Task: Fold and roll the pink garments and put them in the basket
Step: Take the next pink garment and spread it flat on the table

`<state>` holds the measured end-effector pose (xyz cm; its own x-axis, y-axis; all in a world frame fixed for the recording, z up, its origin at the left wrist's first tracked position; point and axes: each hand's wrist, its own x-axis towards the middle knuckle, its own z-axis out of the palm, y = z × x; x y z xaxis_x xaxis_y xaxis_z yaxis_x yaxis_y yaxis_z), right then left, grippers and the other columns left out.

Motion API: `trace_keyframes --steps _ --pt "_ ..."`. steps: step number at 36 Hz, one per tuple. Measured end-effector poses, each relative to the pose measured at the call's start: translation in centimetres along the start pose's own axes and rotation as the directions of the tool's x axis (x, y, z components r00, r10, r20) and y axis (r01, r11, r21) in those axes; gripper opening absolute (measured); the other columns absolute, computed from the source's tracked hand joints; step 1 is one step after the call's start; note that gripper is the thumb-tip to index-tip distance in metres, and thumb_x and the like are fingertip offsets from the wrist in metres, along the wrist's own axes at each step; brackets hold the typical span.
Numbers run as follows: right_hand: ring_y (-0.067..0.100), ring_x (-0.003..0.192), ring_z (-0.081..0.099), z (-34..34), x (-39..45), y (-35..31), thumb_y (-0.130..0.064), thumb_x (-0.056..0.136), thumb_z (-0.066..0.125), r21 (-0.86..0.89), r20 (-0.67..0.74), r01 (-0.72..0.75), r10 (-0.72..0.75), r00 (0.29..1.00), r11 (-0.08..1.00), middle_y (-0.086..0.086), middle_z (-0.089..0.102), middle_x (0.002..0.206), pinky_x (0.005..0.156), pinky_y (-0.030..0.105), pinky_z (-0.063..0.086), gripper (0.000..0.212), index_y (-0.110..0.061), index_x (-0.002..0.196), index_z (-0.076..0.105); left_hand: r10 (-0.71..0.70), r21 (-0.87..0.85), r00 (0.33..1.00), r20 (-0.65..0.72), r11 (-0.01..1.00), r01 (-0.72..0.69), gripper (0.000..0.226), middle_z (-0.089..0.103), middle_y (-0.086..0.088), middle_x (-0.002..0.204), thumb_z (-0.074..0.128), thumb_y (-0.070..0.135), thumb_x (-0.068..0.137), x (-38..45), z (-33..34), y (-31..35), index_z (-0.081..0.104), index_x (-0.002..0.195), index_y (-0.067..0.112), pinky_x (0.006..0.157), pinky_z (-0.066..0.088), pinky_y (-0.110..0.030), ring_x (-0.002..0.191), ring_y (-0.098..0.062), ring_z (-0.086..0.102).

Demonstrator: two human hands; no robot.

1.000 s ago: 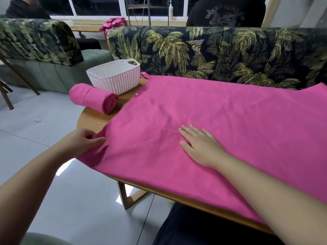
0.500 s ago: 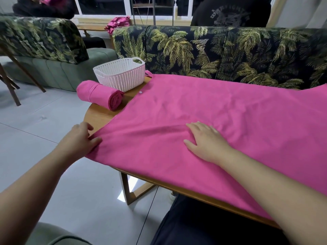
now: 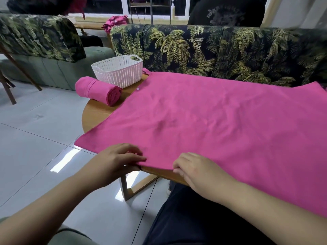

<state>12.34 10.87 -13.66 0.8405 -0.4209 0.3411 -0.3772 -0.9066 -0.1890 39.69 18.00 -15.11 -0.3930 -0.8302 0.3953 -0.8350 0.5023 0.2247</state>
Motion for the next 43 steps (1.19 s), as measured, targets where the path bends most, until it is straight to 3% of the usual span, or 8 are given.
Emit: trace_keyframes --steps 13,16,18,22,26,29,38,43 --pt "0.031 0.089 0.062 -1.8 0.0 -0.5 -0.042 0.102 0.026 0.012 0.1 -0.131 0.129 0.987 0.991 0.002 0.066 0.103 0.072 0.04 0.042 0.039 -0.014 0.111 0.052 0.041 0.224 0.996 -0.074 0.974 -0.024 0.043 0.072 0.001 0.09 0.045 0.007 0.073 1.4 -0.3 0.7 0.062 0.109 0.02 0.06 0.052 -0.024 0.074 -0.019 0.068" --pt "0.022 0.083 0.061 -2.2 -0.2 -0.4 -0.057 0.088 0.013 0.082 0.203 -0.11 0.091 0.975 0.991 -0.001 0.066 0.091 0.072 0.036 0.044 0.061 -0.017 0.102 0.057 -0.04 0.081 0.999 -0.032 0.996 0.043 0.025 0.072 0.009 0.098 0.043 0.035 0.097 0.6 -0.8 0.2 0.066 0.105 0.028 0.064 0.054 -0.023 0.087 -0.008 0.066" --pt "0.014 0.072 0.056 -2.2 -0.2 0.1 -0.061 0.088 0.019 0.169 0.273 -0.145 0.095 0.957 0.975 -0.004 0.063 0.078 0.069 0.033 0.042 0.062 -0.015 0.094 0.061 -0.103 -0.052 0.995 0.012 0.993 0.103 0.055 0.072 0.012 0.098 0.029 0.057 0.1 0.9 -1.3 0.0 0.073 0.094 0.024 0.074 0.051 -0.027 0.092 -0.005 0.063" --pt "0.022 0.076 0.06 -1.9 1.0 2.4 -0.064 0.086 0.022 0.149 0.068 -0.272 0.264 0.962 0.951 0.0 0.065 0.076 0.072 0.041 0.047 0.065 -0.013 0.083 0.062 -0.061 0.135 0.998 0.002 0.989 0.061 0.064 0.066 0.006 0.073 0.027 0.056 0.098 4.4 -0.9 -0.2 0.067 0.07 0.015 0.064 0.047 -0.035 0.069 -0.017 0.059" --pt "0.026 0.124 0.043 -1.2 3.3 5.8 -0.04 0.095 0.042 -0.086 0.0 -0.445 0.446 0.895 0.892 0.004 0.053 0.13 0.107 0.041 0.033 0.041 -0.018 0.126 0.056 -0.271 0.226 0.96 0.075 0.942 0.249 0.06 0.058 0.001 0.126 0.025 0.063 0.087 10.2 1.7 1.3 0.061 0.116 0.025 0.093 0.043 -0.039 0.116 -0.024 0.054" --pt "0.022 0.146 0.013 -0.7 3.9 7.5 -0.046 0.098 0.039 -0.183 0.082 -0.588 0.608 0.79 0.788 0.001 0.022 0.158 0.119 0.042 0.014 0.055 -0.027 0.149 0.029 -0.398 0.235 0.882 0.253 0.909 0.343 0.059 0.018 0.007 0.159 0.031 0.06 0.095 13.2 3.9 1.7 0.026 0.149 0.036 0.116 0.014 -0.048 0.147 -0.015 0.011" --pt "0.017 0.148 -0.008 -0.5 3.4 8.7 -0.06 0.098 0.019 -0.232 0.233 -0.608 0.65 0.723 0.759 -0.009 -0.003 0.161 0.119 0.048 -0.004 0.061 -0.038 0.153 0.006 -0.56 0.308 0.769 0.308 0.823 0.477 0.092 -0.001 0.013 0.161 -0.006 0.09 0.06 10.5 2.7 -3.2 0.003 0.145 0.056 0.117 0.001 -0.05 0.149 -0.02 -0.004" --pt "0.017 0.148 -0.008 -0.6 3.3 8.6 -0.059 0.098 0.019 -0.242 0.24 -0.599 0.646 0.725 0.763 -0.008 -0.003 0.162 0.119 0.048 -0.004 0.061 -0.037 0.153 0.006 -0.676 0.324 0.695 0.244 0.733 0.599 0.085 -0.002 0.013 0.161 -0.008 0.081 0.06 4.9 -0.6 -6.7 -0.002 0.141 0.057 0.117 0.002 -0.049 0.148 -0.018 -0.005"
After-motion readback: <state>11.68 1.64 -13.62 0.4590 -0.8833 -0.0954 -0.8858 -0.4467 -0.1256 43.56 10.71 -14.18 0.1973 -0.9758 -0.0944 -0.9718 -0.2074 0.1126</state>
